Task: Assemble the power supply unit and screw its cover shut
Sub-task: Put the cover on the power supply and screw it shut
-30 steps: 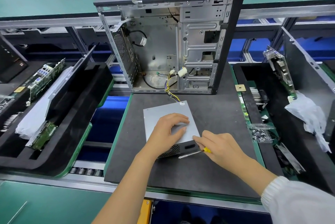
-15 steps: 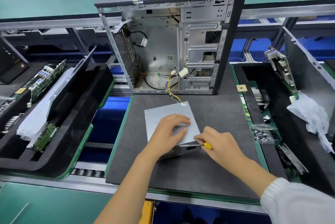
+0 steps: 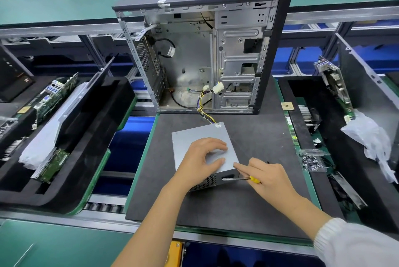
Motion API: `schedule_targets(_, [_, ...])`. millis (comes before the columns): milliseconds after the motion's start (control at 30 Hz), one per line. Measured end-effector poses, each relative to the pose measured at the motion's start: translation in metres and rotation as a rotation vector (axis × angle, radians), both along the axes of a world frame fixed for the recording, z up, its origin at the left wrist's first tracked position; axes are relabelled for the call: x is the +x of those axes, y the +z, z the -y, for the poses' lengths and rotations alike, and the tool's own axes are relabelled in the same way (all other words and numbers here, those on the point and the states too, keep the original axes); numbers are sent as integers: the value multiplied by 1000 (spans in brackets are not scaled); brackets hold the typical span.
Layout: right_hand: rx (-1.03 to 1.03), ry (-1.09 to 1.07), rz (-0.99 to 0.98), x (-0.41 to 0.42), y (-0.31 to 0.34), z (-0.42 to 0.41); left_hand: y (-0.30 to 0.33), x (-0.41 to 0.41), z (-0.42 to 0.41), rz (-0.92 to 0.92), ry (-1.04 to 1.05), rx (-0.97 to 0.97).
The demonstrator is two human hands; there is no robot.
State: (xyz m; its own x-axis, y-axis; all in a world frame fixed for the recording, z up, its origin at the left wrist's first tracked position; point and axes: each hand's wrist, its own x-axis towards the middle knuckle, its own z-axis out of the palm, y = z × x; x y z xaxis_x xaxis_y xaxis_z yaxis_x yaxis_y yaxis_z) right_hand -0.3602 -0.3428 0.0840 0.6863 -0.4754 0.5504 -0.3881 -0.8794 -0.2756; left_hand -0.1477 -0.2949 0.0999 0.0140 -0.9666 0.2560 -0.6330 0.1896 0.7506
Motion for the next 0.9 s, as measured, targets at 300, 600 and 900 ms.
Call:
schedule_targets(300, [222,3,96,4,-4,2,0,-1,0,7,8,9])
schedule_targets(600, [103,25,-53,9,8,5,0,-2,1,4,24,-9])
schedule_targets(900, [-239,46,-303,8,4,9,-2,-2,0,12,25,-20])
